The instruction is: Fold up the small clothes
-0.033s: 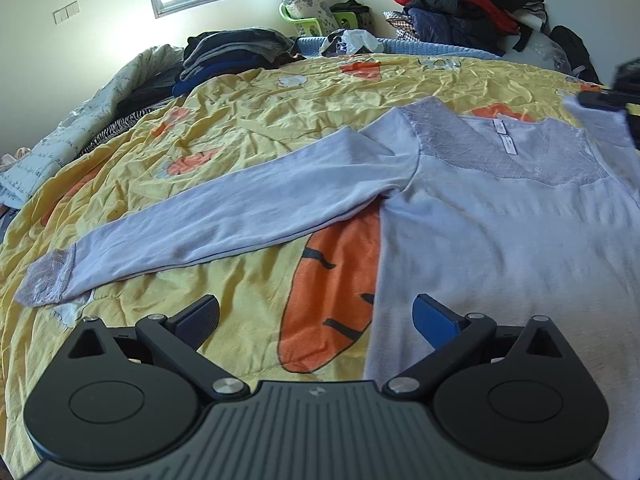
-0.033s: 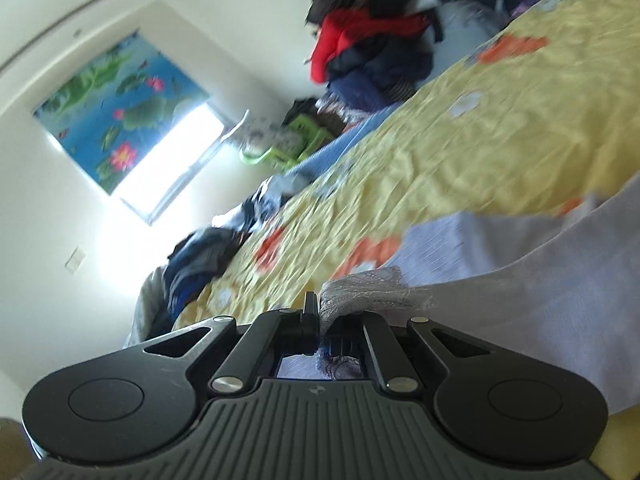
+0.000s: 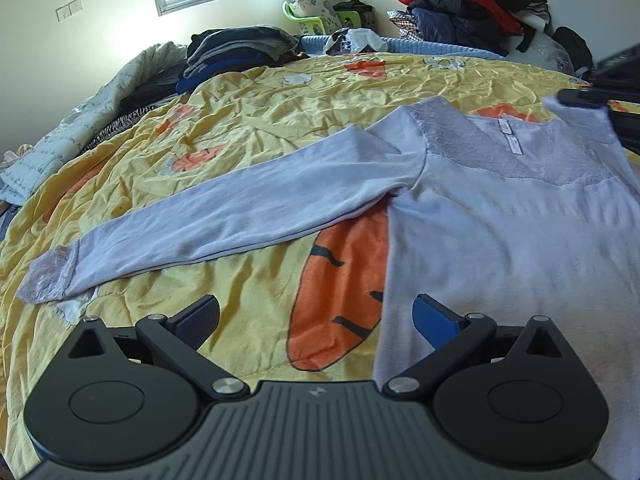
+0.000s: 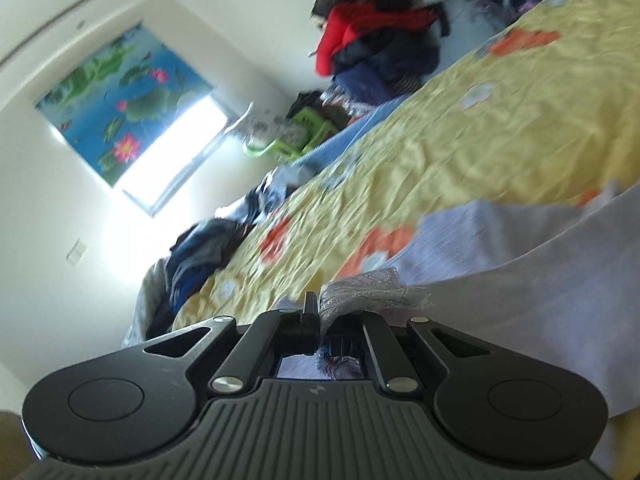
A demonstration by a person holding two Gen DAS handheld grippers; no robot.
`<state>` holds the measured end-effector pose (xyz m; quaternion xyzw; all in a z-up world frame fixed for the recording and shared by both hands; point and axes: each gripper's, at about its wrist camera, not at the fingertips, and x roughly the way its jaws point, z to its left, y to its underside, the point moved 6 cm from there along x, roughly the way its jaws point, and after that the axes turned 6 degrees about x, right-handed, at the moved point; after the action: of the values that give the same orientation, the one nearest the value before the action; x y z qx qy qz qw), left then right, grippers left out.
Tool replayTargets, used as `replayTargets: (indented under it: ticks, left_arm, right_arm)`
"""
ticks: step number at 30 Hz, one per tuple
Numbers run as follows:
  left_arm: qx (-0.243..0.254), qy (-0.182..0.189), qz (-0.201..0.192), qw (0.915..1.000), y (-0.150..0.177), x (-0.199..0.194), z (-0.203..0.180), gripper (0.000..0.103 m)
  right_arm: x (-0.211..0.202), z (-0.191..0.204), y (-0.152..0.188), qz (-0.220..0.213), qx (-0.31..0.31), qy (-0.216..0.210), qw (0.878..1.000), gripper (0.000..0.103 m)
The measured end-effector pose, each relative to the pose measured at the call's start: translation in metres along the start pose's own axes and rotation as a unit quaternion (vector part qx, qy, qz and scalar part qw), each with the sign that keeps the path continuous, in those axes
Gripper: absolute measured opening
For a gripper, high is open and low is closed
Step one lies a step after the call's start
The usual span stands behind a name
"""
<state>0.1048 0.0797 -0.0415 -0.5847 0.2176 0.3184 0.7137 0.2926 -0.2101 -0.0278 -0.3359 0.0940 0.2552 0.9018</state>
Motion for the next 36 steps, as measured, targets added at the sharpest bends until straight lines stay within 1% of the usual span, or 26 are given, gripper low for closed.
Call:
replayTargets:
  ticks: [2, 7, 14, 16, 18, 20, 21, 24, 26, 28, 30, 32, 33, 36]
  left_arm:
    - [-0.006, -0.002, 0.004, 1.0000, 0.002, 0.002, 0.006, 0.103]
    - [-0.025, -0.005, 0.010, 0.9996, 0.006, 0.006, 0.023, 0.103]
    - [-0.042, -0.015, 0.016, 0.9989, 0.011, 0.010, 0.043, 0.103]
    - [-0.046, -0.018, 0.018, 0.9986, 0.012, 0.011, 0.047, 0.103]
    - [-0.050, -0.021, 0.018, 0.9984, 0.012, 0.011, 0.051, 0.103]
    - [-0.054, -0.024, 0.019, 0.9981, 0.013, 0.011, 0.055, 0.103]
    - [-0.055, -0.025, 0.020, 0.9980, 0.013, 0.011, 0.056, 0.103]
    - [-0.061, -0.030, 0.023, 0.9974, 0.014, 0.011, 0.062, 0.103]
    - [-0.068, -0.033, 0.026, 0.9968, 0.015, 0.013, 0.067, 0.103]
    - [-0.078, -0.035, 0.030, 0.9959, 0.015, 0.015, 0.072, 0.103]
    - [-0.088, -0.032, 0.035, 0.9950, 0.015, 0.018, 0.075, 0.103]
    - [-0.092, -0.028, 0.038, 0.9946, 0.015, 0.018, 0.076, 0.103]
    - [-0.092, -0.030, 0.038, 0.9946, 0.015, 0.017, 0.076, 0.103]
    - [-0.091, -0.041, 0.038, 0.9942, 0.016, 0.018, 0.080, 0.103]
  right_arm:
    - [0.009, 0.021, 0.026, 0.021, -0.012, -0.003, 1.000, 0.009]
    - [0.037, 0.053, 0.071, 0.060, -0.047, -0.001, 0.997, 0.009]
    - [0.070, 0.079, 0.101, 0.095, -0.080, -0.003, 0.992, 0.010]
    - [0.078, 0.085, 0.111, 0.115, -0.091, -0.006, 0.989, 0.015]
    - [0.083, 0.091, 0.122, 0.132, -0.099, -0.009, 0.986, 0.016]
    - [0.088, 0.095, 0.130, 0.156, -0.102, -0.016, 0.982, 0.026]
    - [0.088, 0.096, 0.133, 0.162, -0.099, -0.022, 0.982, 0.035]
    - [0.079, 0.098, 0.134, 0.165, -0.081, -0.040, 0.982, 0.036]
    - [0.070, 0.099, 0.131, 0.163, -0.065, -0.057, 0.983, 0.039]
    - [0.062, 0.098, 0.129, 0.160, -0.053, -0.065, 0.984, 0.048]
    - [0.063, 0.094, 0.132, 0.171, -0.049, -0.053, 0.983, 0.054]
    - [0.070, 0.086, 0.141, 0.198, -0.052, -0.030, 0.978, 0.056]
    - [0.070, 0.083, 0.142, 0.197, -0.051, -0.024, 0.979, 0.055]
    - [0.060, 0.089, 0.141, 0.190, -0.043, -0.043, 0.980, 0.055]
